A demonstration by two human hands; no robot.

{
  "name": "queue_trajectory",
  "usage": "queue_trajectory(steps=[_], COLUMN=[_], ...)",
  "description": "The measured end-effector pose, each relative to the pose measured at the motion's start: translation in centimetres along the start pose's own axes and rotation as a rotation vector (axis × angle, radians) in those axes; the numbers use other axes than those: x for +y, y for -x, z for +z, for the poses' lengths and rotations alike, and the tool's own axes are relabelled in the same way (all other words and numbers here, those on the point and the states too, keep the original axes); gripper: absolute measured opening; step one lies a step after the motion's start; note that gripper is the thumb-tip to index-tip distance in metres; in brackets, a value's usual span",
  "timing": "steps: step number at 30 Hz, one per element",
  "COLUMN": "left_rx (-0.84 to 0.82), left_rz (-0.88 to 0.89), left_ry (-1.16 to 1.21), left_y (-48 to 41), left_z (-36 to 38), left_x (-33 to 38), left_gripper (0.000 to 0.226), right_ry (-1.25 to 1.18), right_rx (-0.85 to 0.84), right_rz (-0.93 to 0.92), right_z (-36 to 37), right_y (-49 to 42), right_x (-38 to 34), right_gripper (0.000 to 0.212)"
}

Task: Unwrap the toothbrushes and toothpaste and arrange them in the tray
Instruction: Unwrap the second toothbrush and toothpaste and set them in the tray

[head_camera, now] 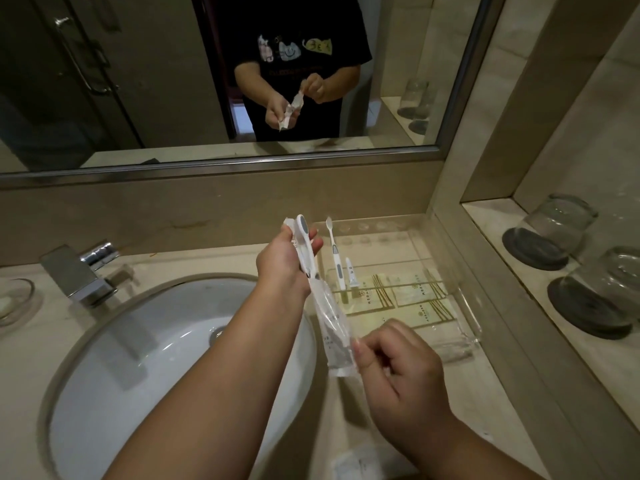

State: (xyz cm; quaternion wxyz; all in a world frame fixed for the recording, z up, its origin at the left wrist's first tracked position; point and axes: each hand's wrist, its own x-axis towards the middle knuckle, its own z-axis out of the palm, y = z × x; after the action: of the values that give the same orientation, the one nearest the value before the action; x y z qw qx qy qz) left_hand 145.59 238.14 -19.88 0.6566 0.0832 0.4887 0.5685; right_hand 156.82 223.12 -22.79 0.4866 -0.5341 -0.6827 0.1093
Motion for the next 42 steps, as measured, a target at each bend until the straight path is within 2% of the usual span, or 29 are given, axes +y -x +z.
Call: queue_trajectory(steps=[2,5,7,9,13,18,20,24,27,31,34,37,42], left_rx=[0.002,0.006,0.000,-0.015,-0.053,-0.186,-0.283,-0.408,-0.400,-0.387,-0.366,-0.340,-0.286], left_rz=[-0.016,-0.002,0.028,0.052,0.051,0.030,0.028,0.014,0.027,-0.043,-0.095,-0.035,0.089], left_ry=[-0.012,0.011,0.008,-0.004,-0.047,0.010,0.010,-0.127,-0.221,-0.145,-0.081,-0.120,-0.285], left_y=[0.1,0.4,0.6,0.9,1.3,1.7,2.1,3.0,3.9,4.7,5.3,5.8,5.8], left_z=[0.1,0.3,0.4,0.6,0.8,0.7,0.2,-1.4,-1.9,-1.9,-1.9,-1.8,-2.1], left_x=[-0.5,-0.9,-1.0,-1.2,-1.8,-1.6,-1.7,-3.5,-5.4,-6.4,-7.1,-7.7,-7.3], left_gripper=[0.025,0.018,0.020,0.022,0.035,0.059,0.058,0.038,0.032,0.037,0.040,0.042,0.041], right_ry=[-0.117,-0.264,-0.312,-0.358,-0.385,-0.388,-0.446,-0.479,-0.517,-0.553,-0.430,-0.356,-0.160], right_rx=[-0.006,-0.140,-0.215,-0.261,-0.192,-0.068,-0.042,-0.008,0.010,0.047,0.069,0.064,0.076], right_rz=[0.233,0.571,0.682,0.724,0.709,0.633,0.645,0.619,0.630,0.676,0.630,0.582,0.417], right_z=[0.0,0.5,1.1,1.6,2.6,2.5,2.1,1.7,1.7,1.9,1.9,1.8,1.4], right_y=[-1.5,-3.3,-3.9,-4.3,-4.9,-5.1,-5.4,-6.0,-6.1,-5.6,-5.2,-5.1,-5.0], right_x=[0.4,0.9,1.0,1.1,0.8,0.7,0.8,1.3,1.6,1.8,1.9,1.8,1.2], right_gripper=[0.023,0.020,0.015,0.025,0.013,0.011,0.008,0.004,0.002,0.012,0.014,0.015,0.033])
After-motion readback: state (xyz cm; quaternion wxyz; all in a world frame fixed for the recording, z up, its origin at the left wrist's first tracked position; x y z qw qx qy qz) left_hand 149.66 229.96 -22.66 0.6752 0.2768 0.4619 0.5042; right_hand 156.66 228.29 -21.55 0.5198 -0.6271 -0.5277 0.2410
